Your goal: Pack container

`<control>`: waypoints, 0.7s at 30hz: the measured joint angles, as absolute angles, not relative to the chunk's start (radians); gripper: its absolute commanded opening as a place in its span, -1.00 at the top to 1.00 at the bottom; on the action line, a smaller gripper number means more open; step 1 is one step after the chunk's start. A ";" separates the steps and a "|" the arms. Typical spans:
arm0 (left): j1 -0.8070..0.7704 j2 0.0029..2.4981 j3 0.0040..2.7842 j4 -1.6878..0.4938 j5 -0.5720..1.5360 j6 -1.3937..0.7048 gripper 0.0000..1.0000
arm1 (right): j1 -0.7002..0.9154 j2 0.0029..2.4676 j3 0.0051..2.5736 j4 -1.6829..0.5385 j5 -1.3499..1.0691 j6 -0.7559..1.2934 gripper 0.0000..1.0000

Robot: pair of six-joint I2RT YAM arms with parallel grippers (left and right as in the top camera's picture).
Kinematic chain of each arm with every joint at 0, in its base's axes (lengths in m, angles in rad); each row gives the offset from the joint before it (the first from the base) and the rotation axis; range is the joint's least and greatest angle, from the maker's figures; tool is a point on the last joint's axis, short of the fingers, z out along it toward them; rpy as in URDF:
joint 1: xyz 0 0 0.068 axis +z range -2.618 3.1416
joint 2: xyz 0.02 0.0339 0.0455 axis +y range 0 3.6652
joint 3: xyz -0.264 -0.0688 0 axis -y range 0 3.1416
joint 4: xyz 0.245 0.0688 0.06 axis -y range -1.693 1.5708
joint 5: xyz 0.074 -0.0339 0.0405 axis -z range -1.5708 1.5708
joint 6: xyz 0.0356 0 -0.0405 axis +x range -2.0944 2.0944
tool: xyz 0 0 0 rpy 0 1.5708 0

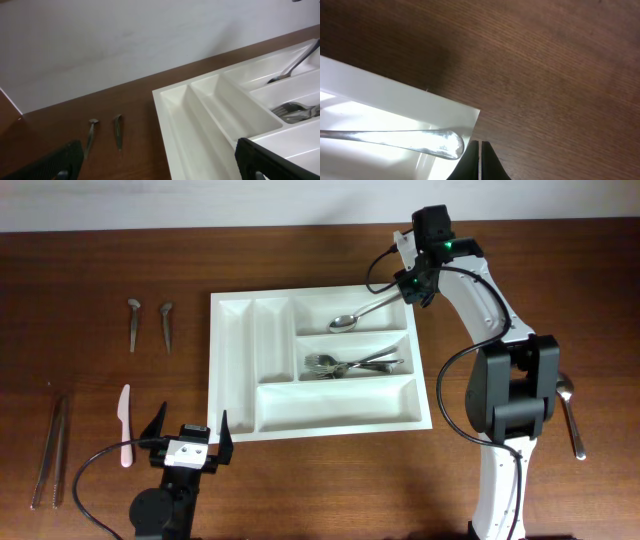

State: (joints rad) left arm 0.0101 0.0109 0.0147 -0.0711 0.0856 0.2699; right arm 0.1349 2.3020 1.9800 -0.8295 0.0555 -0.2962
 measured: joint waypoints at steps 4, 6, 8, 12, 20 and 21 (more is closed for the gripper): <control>0.010 0.011 0.015 -0.071 0.086 0.270 -0.98 | 0.135 2.317 1.980 -0.833 0.056 -0.296 0.92; 0.010 0.011 0.015 -0.071 0.086 0.270 -0.98 | 0.135 2.324 1.980 -0.834 0.056 -0.296 0.92; 0.010 0.011 0.015 -0.071 0.086 0.270 -0.98 | 0.135 2.325 1.980 -0.834 0.056 -0.296 0.92; 0.010 0.011 0.015 -0.071 0.086 0.270 -0.98 | 0.135 2.325 1.980 -0.834 0.056 -0.296 0.92; 0.010 0.011 0.015 -0.071 0.086 0.270 -0.98 | 0.135 2.325 1.980 -0.834 0.056 -0.296 0.92; 0.010 0.011 0.015 -0.071 0.086 0.270 -0.98 | 0.135 2.325 1.980 -0.834 0.056 -0.296 0.93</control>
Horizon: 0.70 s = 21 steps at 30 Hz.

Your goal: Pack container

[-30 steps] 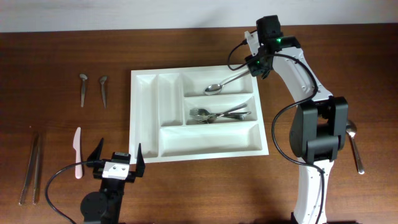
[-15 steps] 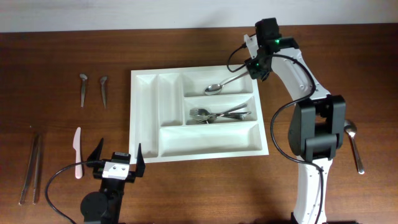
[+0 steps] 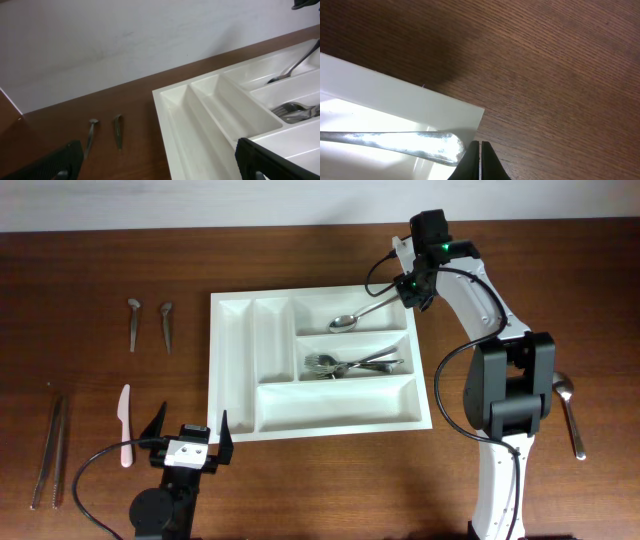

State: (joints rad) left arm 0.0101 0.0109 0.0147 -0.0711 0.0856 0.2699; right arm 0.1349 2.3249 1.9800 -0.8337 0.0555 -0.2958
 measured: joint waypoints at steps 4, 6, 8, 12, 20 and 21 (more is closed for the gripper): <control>0.010 0.011 0.015 -0.071 0.086 0.270 -0.98 | 0.135 2.325 1.980 -0.834 0.056 -0.296 0.93; 0.010 0.011 0.015 -0.071 0.086 0.270 -0.98 | 0.135 2.325 1.980 -0.834 0.056 -0.296 0.92; 0.010 0.011 0.015 -0.071 0.086 0.270 -0.98 | 0.135 2.325 1.980 -0.834 0.056 -0.297 0.93; 0.010 0.011 0.015 -0.071 0.086 0.270 -0.99 | 0.135 2.325 1.980 -0.834 0.056 -0.298 0.92; 0.010 0.011 0.015 -0.071 0.086 0.270 -0.98 | 0.135 2.325 1.989 -0.849 0.055 -0.322 0.92; 0.010 0.011 0.015 -0.071 0.086 0.270 -0.98 | 0.135 2.326 1.996 -0.858 0.055 -0.323 0.92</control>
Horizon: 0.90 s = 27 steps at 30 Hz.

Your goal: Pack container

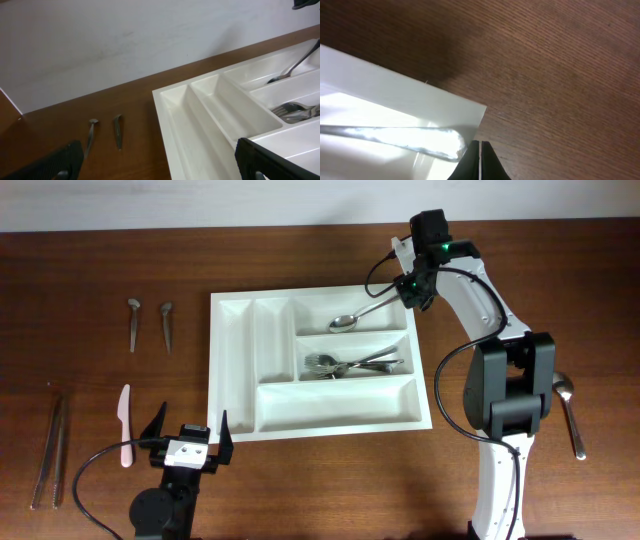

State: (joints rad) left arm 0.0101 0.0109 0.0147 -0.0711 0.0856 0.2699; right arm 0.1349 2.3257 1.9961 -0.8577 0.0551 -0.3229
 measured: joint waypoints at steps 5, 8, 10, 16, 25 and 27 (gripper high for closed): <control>0.010 0.011 0.015 -0.071 0.086 0.270 -0.98 | 0.135 2.326 2.027 -0.871 0.055 -0.327 0.92; 0.010 0.011 0.015 -0.071 0.086 0.270 -0.98 | 0.135 2.326 2.029 -0.880 0.055 -0.330 0.92; 0.010 0.011 0.015 -0.071 0.086 0.270 -0.98 | 0.135 2.326 2.029 -0.884 0.055 -0.331 0.92; 0.010 0.011 0.015 -0.071 0.086 0.270 -0.98 | 0.138 2.326 2.029 -0.885 0.042 -0.337 0.92; 0.010 0.011 0.015 -0.071 0.086 0.270 -0.98 | 0.139 2.326 2.029 -0.886 0.002 -0.337 0.92; 0.010 0.011 0.015 -0.071 0.086 0.270 -0.99 | 0.139 2.326 2.029 -0.886 -0.002 -0.337 0.93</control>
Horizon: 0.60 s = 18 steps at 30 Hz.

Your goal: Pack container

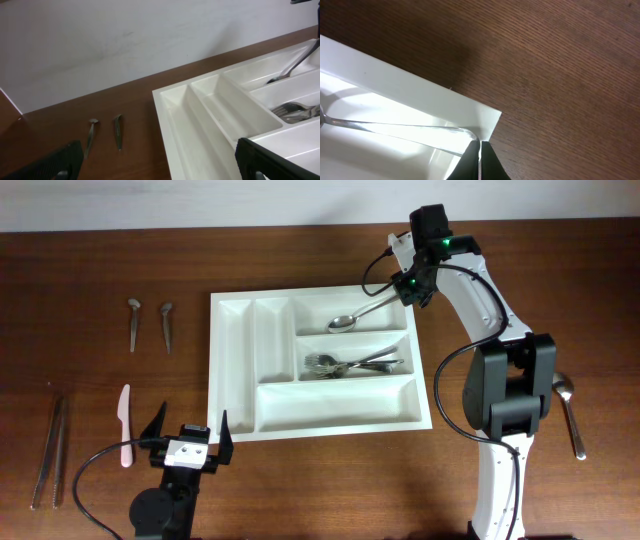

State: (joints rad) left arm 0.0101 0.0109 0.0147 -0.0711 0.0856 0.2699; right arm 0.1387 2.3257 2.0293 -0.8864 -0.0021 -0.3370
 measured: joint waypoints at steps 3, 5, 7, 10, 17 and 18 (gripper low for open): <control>0.010 0.011 0.015 -0.071 0.086 0.270 -0.99 | 0.139 2.326 2.029 -0.886 -0.017 -0.338 0.92; 0.010 0.011 0.015 -0.071 0.086 0.270 -0.98 | 0.139 2.326 2.029 -0.886 -0.024 -0.338 0.93; 0.010 0.011 0.015 -0.071 0.086 0.270 -0.98 | 0.139 2.326 2.029 -0.886 -0.029 -0.338 0.92; 0.010 0.011 0.015 -0.071 0.086 0.270 -0.98 | 0.141 2.326 2.029 -0.886 -0.029 -0.337 0.92; 0.010 0.011 0.015 -0.071 0.086 0.270 -0.99 | 0.141 2.326 2.029 -0.886 -0.036 -0.338 0.93; 0.010 0.011 0.015 -0.071 0.086 0.270 -0.98 | 0.141 2.326 2.029 -0.886 -0.038 -0.338 0.92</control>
